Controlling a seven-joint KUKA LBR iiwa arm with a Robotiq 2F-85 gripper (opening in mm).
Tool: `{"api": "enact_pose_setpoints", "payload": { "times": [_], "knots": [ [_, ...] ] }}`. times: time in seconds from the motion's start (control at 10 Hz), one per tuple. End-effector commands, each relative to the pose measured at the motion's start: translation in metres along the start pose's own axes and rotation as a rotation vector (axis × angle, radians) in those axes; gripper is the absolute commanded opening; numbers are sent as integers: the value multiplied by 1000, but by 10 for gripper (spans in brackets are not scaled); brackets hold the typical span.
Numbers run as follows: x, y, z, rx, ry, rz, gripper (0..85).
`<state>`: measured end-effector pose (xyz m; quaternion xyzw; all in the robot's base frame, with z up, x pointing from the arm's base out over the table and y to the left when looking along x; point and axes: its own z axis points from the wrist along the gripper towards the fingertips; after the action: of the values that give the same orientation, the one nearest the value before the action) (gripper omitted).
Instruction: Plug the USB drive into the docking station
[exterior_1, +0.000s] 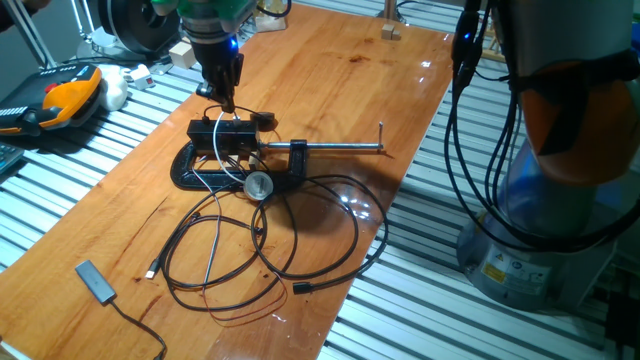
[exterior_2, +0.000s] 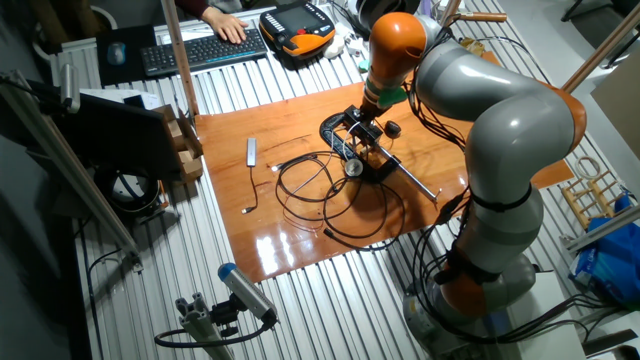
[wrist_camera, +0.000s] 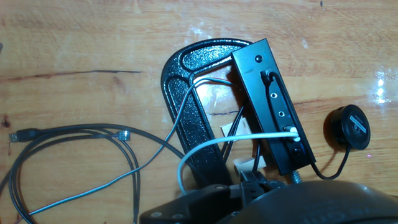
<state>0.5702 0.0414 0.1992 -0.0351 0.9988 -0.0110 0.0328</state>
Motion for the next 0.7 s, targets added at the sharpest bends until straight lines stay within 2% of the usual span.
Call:
{"api": "enact_pose_setpoints", "payload": {
  "times": [0.0, 0.4, 0.6],
  "knots": [
    [0, 0, 0, -1, -2, 2, 0],
    [0, 0, 0, -29, 6, 11, 0],
    [0, 0, 0, -31, 6, 11, 0]
  ]
}}
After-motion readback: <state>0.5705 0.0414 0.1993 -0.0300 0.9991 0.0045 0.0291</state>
